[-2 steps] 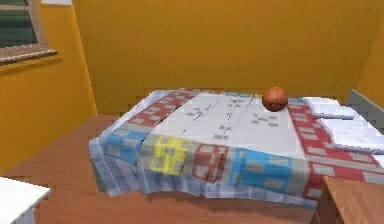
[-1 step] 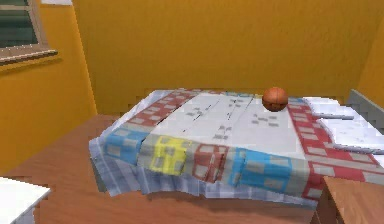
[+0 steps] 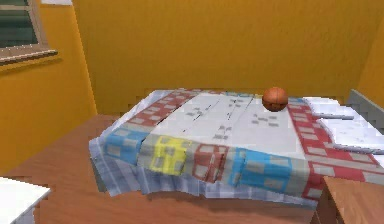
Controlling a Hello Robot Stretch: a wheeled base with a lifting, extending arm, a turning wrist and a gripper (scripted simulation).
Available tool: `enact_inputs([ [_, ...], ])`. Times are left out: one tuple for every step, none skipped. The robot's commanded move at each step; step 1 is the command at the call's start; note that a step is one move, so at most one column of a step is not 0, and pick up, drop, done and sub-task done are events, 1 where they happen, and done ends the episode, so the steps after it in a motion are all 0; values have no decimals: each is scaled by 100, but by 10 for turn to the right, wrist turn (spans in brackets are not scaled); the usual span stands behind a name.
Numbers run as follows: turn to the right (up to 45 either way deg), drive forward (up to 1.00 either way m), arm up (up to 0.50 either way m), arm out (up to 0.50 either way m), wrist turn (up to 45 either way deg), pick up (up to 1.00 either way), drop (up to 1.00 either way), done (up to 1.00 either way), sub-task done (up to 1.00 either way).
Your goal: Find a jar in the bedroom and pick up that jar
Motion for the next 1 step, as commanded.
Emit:
enact_inputs([
  [0, 0, -30, 0, 0, 0, 0, 0, 0],
])
